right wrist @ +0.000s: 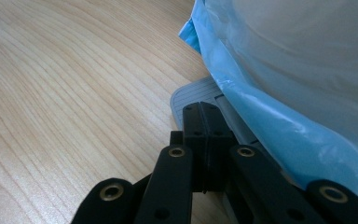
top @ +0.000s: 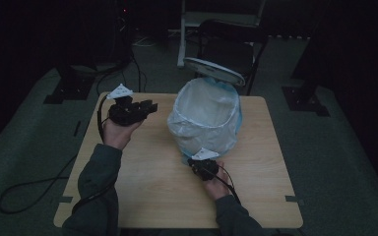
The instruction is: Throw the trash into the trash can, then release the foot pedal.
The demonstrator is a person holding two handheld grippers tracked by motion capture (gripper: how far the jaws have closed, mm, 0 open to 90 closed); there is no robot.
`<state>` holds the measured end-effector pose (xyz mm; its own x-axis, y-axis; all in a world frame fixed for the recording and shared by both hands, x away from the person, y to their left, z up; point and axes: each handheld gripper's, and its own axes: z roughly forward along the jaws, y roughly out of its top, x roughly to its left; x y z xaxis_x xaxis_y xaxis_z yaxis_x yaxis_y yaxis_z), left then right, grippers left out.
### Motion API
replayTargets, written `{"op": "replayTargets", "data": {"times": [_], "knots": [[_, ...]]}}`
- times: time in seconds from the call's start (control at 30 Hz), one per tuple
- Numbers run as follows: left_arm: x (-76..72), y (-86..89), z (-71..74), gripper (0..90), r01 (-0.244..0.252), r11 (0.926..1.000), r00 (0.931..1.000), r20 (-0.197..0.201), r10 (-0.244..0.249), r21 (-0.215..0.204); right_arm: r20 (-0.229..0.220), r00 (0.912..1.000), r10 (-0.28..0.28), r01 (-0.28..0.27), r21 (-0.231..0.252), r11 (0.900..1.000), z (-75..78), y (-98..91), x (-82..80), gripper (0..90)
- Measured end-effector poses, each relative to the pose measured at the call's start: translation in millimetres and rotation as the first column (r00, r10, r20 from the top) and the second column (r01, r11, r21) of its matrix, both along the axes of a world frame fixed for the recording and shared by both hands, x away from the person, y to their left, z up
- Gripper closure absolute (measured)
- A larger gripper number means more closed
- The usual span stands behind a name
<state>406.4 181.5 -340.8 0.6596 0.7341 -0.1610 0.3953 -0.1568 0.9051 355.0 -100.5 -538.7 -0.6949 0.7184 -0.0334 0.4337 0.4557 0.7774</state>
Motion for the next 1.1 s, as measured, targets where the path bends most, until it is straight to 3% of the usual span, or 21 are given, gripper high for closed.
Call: {"op": "replayTargets", "data": {"times": [0.5, 0.8, 1.1], "knots": [[-9.3, 6.1, -23.1, 65.9, -0.026, 0.9991, 0.9995, -0.017, 0.027, 0.033, 0.000, 1.0000, 0.001, -0.001, 0.000, 1.0000, -0.1, -0.1, 0.0, 90.0], [-18.1, 22.9, -40.7, 65.0, -0.073, 0.9973, 0.9969, -0.027, 0.074, 0.007, -0.002, 1.0000, 0.004, -0.004, 0.003, 1.0000, -0.1, -0.5, 0.3, 90.0], [-24.0, 28.6, -75.8, 63.3, -0.128, 0.9916, 0.9891, -0.071, 0.129, 0.013, 0.000, 1.0000, 0.002, -0.002, 0.002, 1.0000, -0.3, -0.5, 0.1, 90.0]]}}
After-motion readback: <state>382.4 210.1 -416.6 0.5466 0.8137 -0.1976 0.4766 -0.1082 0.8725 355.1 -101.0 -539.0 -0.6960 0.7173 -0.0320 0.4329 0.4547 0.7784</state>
